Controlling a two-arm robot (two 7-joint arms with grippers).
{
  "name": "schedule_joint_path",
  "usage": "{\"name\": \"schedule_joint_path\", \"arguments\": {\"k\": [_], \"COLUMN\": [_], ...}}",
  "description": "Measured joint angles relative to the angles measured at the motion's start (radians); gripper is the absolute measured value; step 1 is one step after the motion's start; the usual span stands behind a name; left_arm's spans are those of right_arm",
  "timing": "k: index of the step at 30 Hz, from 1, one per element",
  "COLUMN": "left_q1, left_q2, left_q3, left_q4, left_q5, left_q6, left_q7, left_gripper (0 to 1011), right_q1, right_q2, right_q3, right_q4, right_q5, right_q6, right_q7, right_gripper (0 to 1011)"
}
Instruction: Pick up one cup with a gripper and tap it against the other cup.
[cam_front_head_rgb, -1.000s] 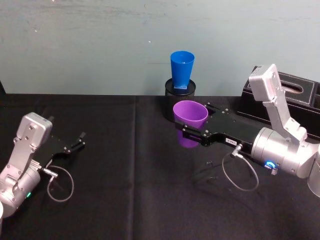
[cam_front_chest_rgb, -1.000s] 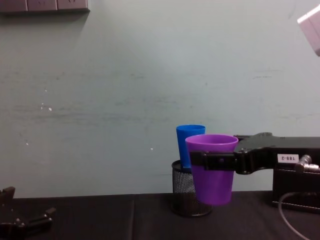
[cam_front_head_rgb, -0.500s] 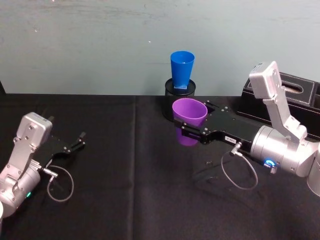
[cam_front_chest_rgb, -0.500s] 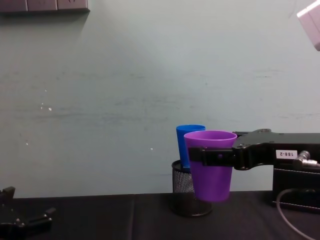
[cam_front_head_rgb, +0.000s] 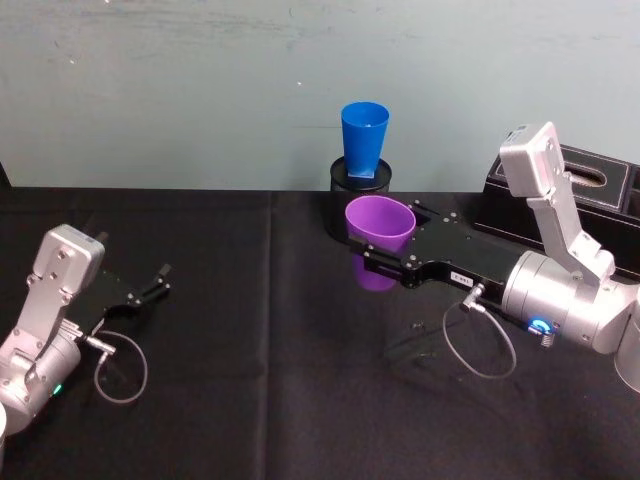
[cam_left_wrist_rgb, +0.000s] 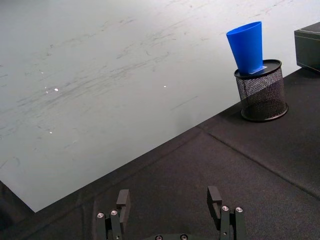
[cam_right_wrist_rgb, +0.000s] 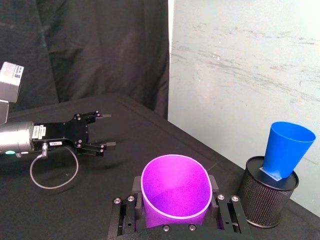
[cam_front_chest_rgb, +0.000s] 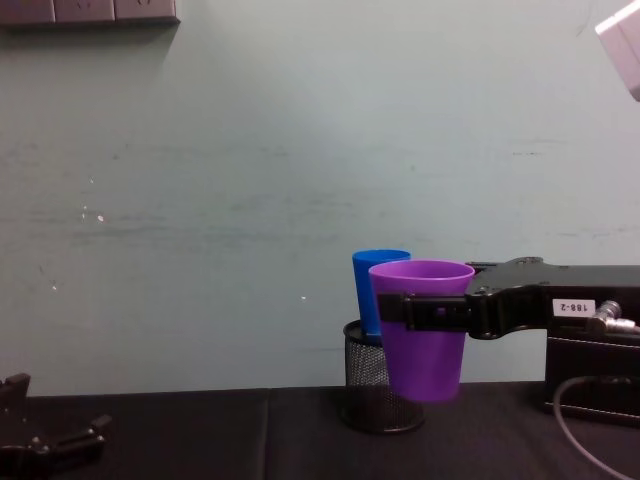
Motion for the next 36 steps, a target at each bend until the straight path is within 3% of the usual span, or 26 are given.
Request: {"name": "schedule_joint_path", "arguments": {"k": [36], "left_q1": [0.000], "left_q2": [0.000], "left_q3": [0.000], "left_q4": [0.000], "left_q5": [0.000], "left_q6": [0.000], "left_q7": [0.000], "left_gripper": [1011], "right_q1": [0.000], "right_q2": [-0.001], "right_q3": [0.001], "right_q4": [0.001], "right_q5": [0.000], "right_q6": [-0.001], "right_q7": [0.003], "right_gripper": [731]}}
